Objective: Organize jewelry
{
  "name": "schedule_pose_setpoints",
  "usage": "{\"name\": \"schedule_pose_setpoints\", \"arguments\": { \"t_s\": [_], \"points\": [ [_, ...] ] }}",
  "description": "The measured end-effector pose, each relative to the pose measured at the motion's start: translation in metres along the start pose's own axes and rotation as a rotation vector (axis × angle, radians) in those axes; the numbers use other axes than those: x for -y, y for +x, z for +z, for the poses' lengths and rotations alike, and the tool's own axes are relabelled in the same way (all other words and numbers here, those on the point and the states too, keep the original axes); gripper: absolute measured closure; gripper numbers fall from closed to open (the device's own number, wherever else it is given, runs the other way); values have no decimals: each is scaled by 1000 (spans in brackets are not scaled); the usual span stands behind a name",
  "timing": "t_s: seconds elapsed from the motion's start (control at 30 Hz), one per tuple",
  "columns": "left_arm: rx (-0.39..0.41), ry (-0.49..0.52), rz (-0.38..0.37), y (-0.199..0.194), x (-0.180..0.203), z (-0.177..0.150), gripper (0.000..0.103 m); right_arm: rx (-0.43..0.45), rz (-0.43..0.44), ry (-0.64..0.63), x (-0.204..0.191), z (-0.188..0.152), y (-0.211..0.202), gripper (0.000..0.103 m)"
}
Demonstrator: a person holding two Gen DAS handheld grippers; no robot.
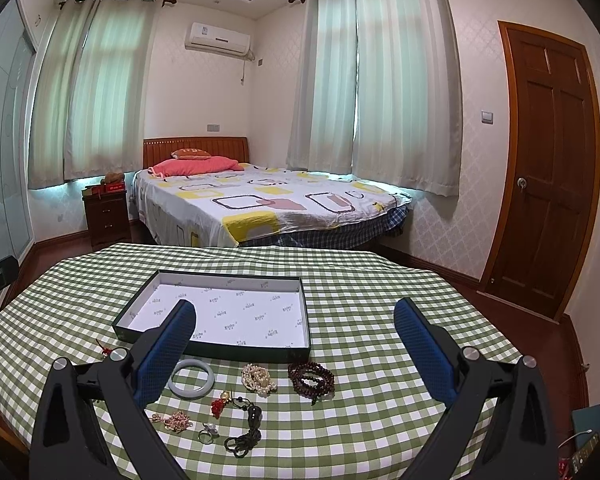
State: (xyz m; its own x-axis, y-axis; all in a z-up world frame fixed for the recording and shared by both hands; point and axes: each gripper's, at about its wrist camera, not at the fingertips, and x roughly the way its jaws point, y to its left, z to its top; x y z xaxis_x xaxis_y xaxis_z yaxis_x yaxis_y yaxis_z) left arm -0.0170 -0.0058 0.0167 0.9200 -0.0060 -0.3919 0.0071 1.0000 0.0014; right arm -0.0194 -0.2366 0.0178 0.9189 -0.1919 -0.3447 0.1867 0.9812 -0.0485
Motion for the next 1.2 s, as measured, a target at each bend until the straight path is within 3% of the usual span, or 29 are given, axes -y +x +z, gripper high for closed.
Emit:
{"name": "schedule_pose_setpoints", "arguments": {
  "t_s": [1.2],
  "points": [
    [1,-3,-2,-2,0,-1,4,11,0,-1,-2,-2,-2,6]
  ]
}}
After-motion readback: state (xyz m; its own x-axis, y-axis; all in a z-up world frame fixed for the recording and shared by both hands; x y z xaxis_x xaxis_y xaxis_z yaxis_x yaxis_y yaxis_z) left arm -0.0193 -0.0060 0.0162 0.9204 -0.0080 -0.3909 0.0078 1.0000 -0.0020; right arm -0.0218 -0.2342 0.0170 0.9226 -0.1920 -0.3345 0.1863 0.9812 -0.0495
